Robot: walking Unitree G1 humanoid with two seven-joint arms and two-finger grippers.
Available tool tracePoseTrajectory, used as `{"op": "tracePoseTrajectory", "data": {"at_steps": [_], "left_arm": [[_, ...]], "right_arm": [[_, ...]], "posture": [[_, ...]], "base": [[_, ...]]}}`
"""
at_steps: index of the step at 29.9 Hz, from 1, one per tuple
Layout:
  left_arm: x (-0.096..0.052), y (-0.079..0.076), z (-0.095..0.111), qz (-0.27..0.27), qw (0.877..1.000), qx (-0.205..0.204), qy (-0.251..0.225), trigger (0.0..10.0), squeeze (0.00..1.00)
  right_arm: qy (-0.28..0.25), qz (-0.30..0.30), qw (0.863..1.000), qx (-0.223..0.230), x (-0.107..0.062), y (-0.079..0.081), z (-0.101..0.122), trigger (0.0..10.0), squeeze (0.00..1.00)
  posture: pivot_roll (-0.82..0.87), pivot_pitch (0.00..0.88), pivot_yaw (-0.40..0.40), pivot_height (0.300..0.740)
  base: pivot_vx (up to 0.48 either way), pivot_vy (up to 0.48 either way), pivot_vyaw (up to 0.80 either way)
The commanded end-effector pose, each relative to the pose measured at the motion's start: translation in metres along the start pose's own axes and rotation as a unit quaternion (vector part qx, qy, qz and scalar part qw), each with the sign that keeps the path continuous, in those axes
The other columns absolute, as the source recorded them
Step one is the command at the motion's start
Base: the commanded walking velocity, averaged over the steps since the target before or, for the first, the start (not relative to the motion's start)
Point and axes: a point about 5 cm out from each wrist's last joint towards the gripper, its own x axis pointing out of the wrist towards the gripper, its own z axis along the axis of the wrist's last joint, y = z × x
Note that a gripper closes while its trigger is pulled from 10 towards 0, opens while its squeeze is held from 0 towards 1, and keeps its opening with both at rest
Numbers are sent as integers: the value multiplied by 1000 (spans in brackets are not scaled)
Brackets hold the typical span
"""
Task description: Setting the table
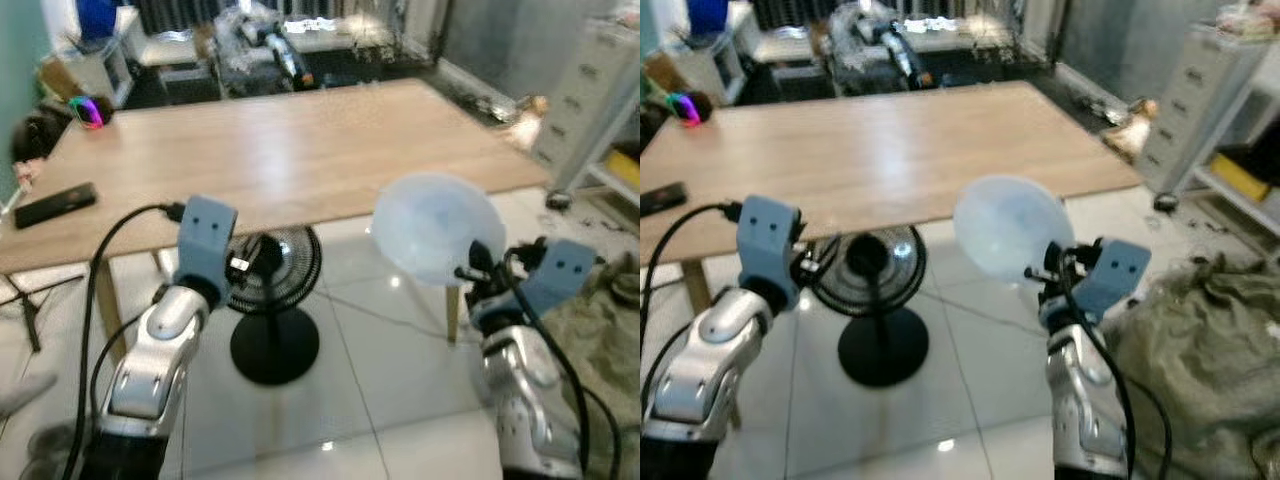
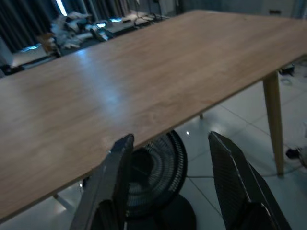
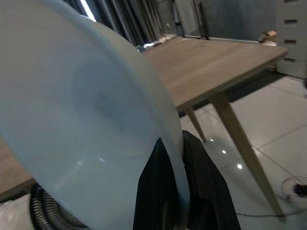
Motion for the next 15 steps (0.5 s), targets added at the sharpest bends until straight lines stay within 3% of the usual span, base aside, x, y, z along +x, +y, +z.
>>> {"op": "tracePoseTrajectory", "data": {"at_steps": [1, 4, 6, 9, 10, 12, 14, 15], "left_arm": [[-2, -1, -11, -5, 1000, 2, 20, 10000, 0], [-5, -1, -21, -5, 999, 7, 36, 10000, 0], [-15, -3, -49, -9, 996, 8, 83, 10000, 0], [-29, -4, -78, -8, 992, 2, 130, 10000, 0], [-29, -4, -78, -8, 992, 2, 130, 10000, 0], [-45, -4, -105, -3, 985, -3, 174, 10000, 0], [-74, 0, -146, 9, 970, -5, 245, 10000, 0], [-83, 2, -157, 16, 964, -9, 265, 10000, 0]], "right_arm": [[7, 11, 1000, -6, -2, 3, -4, 10000, 0], [15, 14, 1000, -14, -3, 3, -9, 10000, 0], [52, 27, 996, -64, -10, -1, -28, 10000, 0], [99, 39, 989, -103, -21, -7, -52, 10000, 0], [99, 39, 989, -103, -21, -7, -52, 10000, 0], [147, 49, 980, -121, -34, -14, -74, 10000, 0], [219, 48, 965, -139, -56, -28, -106, 10000, 0], [239, 40, 960, -139, -61, -33, -115, 10000, 0]], "posture": [[-18, 0, 94, 740], [-18, 0, 94, 740], [-18, 0, 91, 740], [-13, 0, 86, 740], [-13, 0, 86, 740], [-12, 0, 80, 740], [-1, 0, 63, 740], [-1, 0, 60, 740]], "base": [[0, 0, -788], [0, 0, -788], [0, 0, -788], [0, 0, -785], [0, 0, -781], [0, 0, -788], [0, 0, -788], [0, 0, -781]]}}
